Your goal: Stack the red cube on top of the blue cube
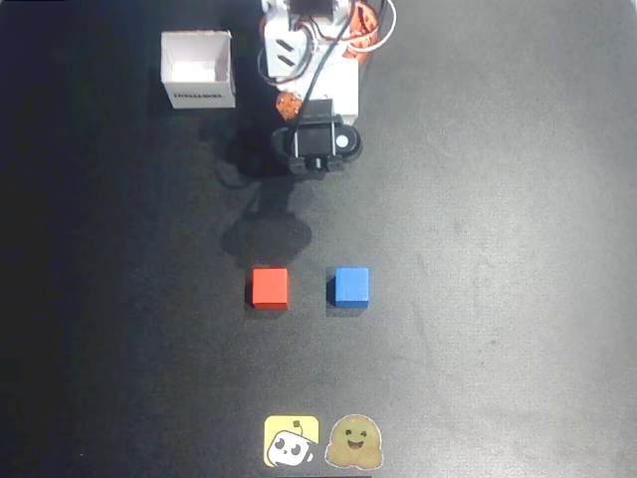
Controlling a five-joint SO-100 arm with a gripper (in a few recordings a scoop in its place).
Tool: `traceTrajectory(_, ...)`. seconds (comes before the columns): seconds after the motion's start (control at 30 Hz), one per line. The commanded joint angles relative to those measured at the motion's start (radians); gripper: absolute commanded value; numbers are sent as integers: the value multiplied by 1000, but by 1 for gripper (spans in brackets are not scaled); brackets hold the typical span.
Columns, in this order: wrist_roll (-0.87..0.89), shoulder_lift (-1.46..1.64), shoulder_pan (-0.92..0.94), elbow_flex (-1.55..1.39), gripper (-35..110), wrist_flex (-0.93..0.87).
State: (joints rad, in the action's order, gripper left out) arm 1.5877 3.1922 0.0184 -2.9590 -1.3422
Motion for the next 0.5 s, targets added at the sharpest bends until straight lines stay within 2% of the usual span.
traceTrajectory(0.0,-6,-25,9,5,0,8)
traceTrajectory(0.47,-8,-17,11,5,0,6)
